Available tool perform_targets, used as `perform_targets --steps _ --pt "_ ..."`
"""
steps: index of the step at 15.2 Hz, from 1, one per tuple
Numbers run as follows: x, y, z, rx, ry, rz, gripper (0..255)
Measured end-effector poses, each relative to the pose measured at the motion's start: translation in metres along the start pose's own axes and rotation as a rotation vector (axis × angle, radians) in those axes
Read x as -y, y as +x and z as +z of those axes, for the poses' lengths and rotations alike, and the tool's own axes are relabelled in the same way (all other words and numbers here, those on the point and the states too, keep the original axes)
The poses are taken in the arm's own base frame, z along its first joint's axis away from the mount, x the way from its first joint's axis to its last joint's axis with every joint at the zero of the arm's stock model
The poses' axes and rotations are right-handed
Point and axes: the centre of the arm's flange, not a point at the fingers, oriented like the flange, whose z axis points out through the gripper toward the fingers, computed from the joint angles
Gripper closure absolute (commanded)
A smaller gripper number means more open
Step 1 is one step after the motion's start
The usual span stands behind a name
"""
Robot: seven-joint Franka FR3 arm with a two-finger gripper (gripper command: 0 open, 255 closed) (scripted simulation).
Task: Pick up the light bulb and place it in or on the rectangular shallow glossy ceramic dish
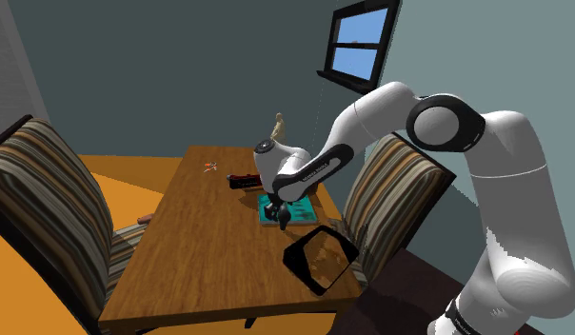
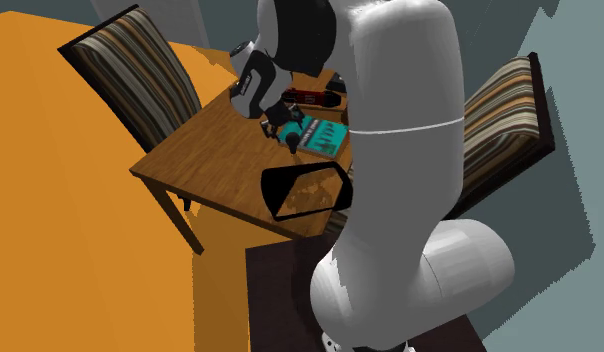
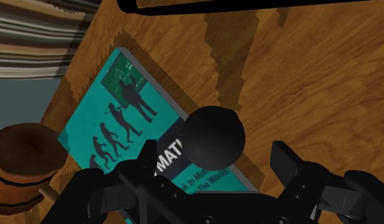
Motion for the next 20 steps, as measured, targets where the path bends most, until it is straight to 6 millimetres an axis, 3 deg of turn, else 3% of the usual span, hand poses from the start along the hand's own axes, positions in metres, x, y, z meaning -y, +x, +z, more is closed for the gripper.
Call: perform_targets --steps 6,13,14,20 --pt "0.000 0.002 0.030 0.000 -0.003 0.000 0" --pt "0.001 0.002 0.034 0.000 -0.003 0.000 0" --pt "0.001 0.002 0.034 0.000 -0.003 0.000 255" --pt "0.001 0.002 0.034 0.000 -0.003 0.001 255"
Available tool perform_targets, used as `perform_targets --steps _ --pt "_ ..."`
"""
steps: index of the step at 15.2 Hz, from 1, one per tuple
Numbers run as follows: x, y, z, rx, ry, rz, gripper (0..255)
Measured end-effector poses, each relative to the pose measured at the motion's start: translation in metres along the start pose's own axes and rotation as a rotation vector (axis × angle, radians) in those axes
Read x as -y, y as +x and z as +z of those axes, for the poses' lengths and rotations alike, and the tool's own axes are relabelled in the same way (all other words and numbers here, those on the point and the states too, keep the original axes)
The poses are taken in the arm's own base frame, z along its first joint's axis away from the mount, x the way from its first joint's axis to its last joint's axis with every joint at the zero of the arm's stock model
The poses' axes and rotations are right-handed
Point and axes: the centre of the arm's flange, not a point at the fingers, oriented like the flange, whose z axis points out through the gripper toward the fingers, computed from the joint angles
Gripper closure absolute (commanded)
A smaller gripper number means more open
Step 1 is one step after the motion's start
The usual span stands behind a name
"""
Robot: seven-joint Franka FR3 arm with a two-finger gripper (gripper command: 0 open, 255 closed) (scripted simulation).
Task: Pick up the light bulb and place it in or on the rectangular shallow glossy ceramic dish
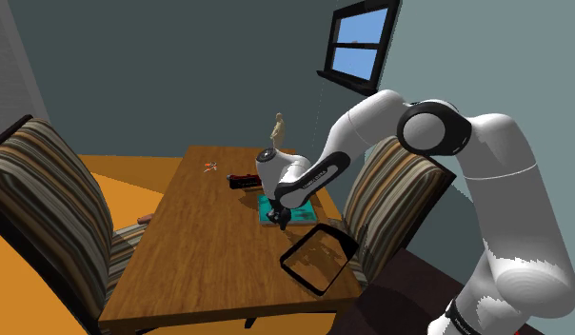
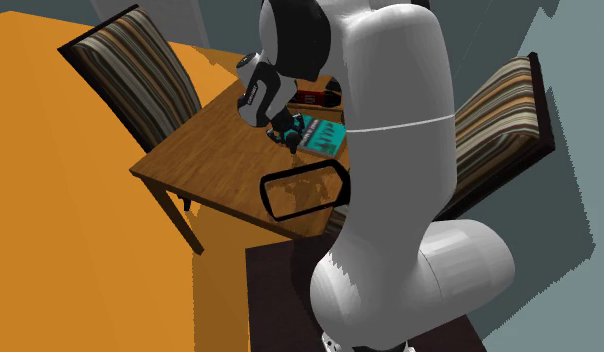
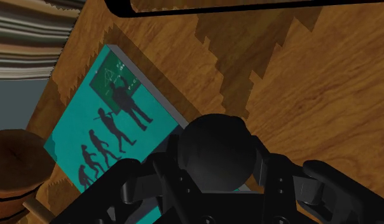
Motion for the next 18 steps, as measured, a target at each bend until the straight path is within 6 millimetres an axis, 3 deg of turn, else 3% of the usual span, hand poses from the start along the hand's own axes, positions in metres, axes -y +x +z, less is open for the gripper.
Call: perform_targets --steps 6,18 --pt "-0.002 0.000 -0.006 0.000 0.000 0.000 255" --pt "-0.026 -0.001 -0.064 0.000 0.000 0.000 255"
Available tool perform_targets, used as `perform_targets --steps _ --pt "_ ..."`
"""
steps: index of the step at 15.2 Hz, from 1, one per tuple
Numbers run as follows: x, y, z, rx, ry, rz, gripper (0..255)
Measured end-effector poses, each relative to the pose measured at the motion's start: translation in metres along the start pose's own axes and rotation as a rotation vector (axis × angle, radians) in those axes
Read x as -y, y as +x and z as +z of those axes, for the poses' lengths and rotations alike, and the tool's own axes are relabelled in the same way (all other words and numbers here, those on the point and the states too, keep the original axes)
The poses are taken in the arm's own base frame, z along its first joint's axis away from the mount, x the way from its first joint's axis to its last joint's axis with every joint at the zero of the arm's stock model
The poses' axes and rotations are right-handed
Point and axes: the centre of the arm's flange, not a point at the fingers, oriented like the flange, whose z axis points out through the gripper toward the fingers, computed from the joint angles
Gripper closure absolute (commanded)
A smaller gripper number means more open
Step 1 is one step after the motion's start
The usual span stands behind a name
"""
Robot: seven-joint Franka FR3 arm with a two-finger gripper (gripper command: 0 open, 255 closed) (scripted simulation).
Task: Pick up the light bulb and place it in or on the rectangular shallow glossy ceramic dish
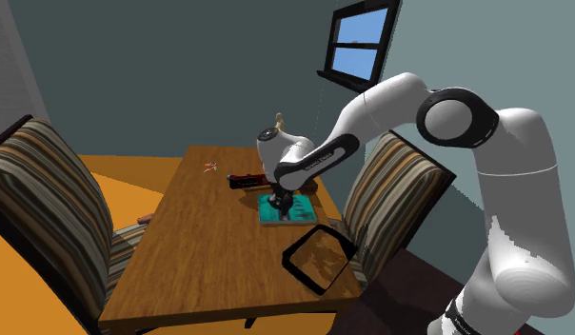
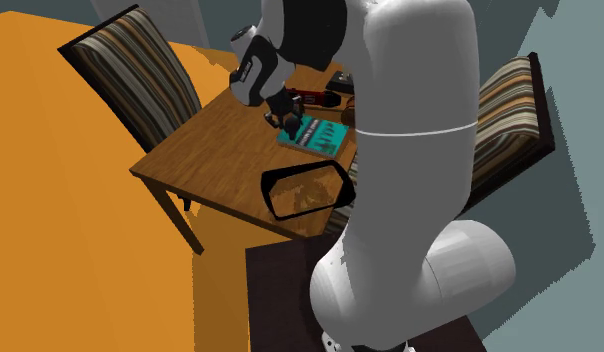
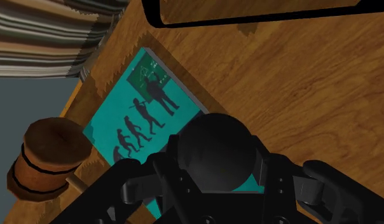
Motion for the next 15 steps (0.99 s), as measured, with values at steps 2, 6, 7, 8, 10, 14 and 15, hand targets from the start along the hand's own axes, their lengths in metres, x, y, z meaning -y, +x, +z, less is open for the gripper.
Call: perform_targets --steps 2,6,7,8,10,14,15 --pt "-0.004 -0.002 -0.010 0.000 0.000 0.000 255" --pt "-0.011 -0.001 -0.029 0.000 0.000 0.000 255" --pt "-0.013 -0.002 -0.034 0.000 0.000 0.000 255" --pt "-0.015 -0.001 -0.039 0.000 0.000 0.000 255" --pt "-0.016 -0.007 -0.047 0.000 0.000 0.000 255" --pt "-0.020 -0.054 -0.050 0.000 0.000 0.000 255" --pt "-0.021 -0.067 -0.051 0.000 0.000 0.000 255"
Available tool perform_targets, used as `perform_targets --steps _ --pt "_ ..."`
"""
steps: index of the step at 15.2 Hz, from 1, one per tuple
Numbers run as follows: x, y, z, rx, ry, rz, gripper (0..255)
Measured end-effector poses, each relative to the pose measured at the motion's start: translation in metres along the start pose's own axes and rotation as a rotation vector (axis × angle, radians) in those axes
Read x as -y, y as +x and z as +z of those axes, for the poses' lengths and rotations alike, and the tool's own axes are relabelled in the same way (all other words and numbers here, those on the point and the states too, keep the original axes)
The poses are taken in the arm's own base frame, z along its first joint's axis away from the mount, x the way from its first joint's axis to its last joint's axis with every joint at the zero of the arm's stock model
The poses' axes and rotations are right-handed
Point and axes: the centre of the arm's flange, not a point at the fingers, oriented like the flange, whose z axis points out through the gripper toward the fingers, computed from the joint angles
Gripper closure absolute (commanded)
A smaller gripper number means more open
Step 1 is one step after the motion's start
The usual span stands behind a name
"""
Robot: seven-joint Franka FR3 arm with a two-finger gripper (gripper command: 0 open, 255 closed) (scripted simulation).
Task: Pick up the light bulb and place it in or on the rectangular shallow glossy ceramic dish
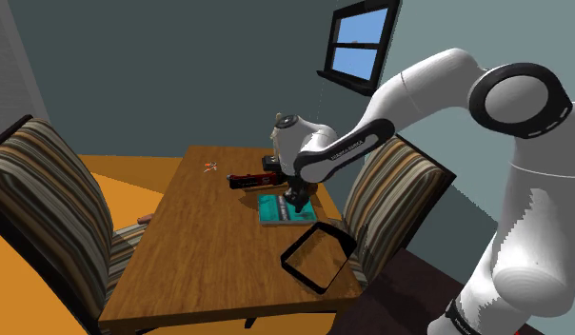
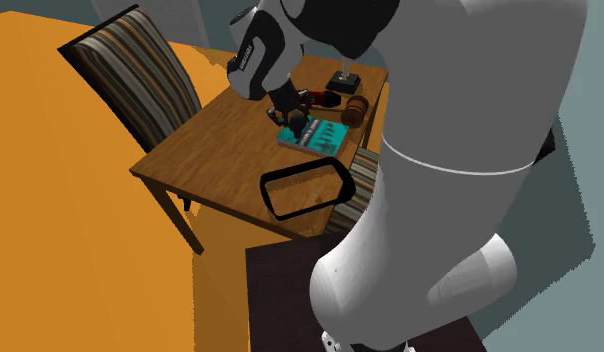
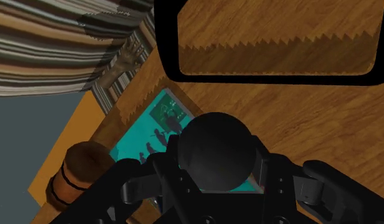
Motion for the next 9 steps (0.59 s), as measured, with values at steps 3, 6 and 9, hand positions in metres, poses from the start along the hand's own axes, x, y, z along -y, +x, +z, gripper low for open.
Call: perform_targets --steps 3,6,9 --pt "0.002 -0.038 -0.005 0.000 0.000 0.000 255" --pt "0.007 -0.078 -0.006 0.000 0.000 0.000 255" --pt "0.003 -0.116 -0.007 0.000 0.000 0.000 255"
